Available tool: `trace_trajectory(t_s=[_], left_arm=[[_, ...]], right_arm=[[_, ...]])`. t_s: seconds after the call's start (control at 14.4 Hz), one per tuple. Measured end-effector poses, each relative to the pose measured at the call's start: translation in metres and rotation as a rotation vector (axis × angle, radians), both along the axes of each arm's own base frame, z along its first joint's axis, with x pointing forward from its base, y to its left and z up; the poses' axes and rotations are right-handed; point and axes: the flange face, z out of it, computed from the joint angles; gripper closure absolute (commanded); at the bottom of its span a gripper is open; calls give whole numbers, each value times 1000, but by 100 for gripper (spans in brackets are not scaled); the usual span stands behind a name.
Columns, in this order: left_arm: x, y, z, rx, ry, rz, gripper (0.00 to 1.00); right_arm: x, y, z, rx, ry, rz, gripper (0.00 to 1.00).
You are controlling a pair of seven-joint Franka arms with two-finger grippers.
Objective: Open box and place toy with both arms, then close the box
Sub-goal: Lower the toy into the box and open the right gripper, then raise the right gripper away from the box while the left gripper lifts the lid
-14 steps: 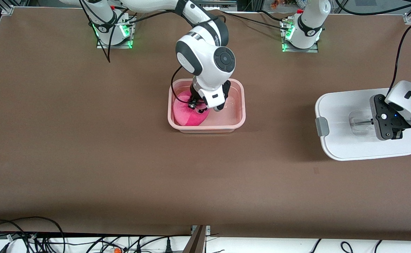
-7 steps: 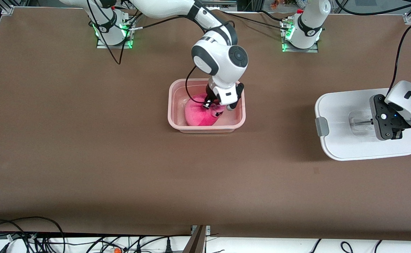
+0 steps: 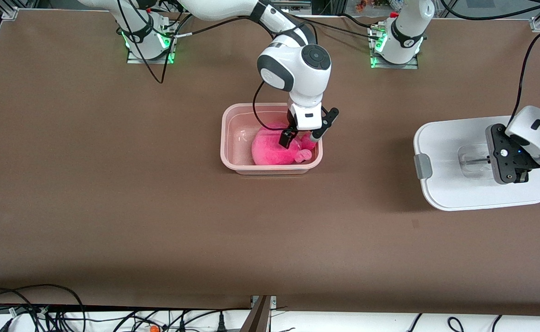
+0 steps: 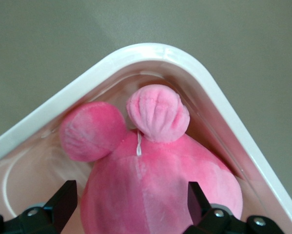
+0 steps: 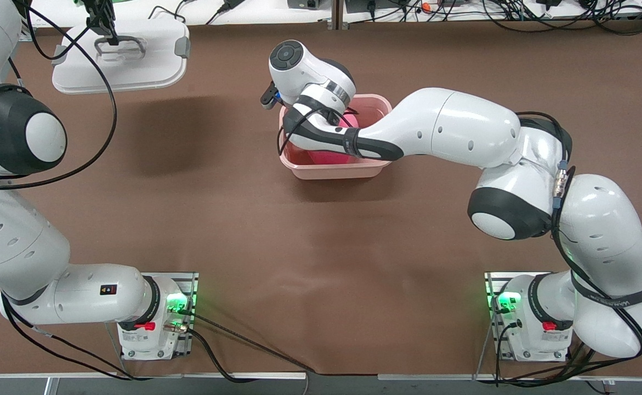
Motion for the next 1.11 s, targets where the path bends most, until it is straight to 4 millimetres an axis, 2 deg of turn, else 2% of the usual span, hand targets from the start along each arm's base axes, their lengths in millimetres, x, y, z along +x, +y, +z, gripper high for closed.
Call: trace_trajectory(t_s=[0.14,0.28,0.42,0.56,0.63,0.77,0.91,1.11], left_arm=[[0,0,0,0,0,0,100],[0,0,0,0,0,-2,100],[0,-2,0,-2,0,-6,100],[0,-9,0,-7,1,-23,100],[1,-18,0,-12,1,-42,100],[0,-56,0,-21,2,-104,100],[-4,-111,-2,-23,4,-183,100],[-16,-188,-10,-16,14,-262,100]], right_arm=[[8,-4,8,26,10,-29,0],[27,-18,25,58,20,-80,0],[63,-52,59,84,10,-152,0],[97,-102,108,89,10,-238,0],[106,-126,131,74,20,-277,0],[117,-171,174,56,36,-360,0],[128,-218,204,96,72,-470,0],[143,-314,233,140,102,-636,0]])
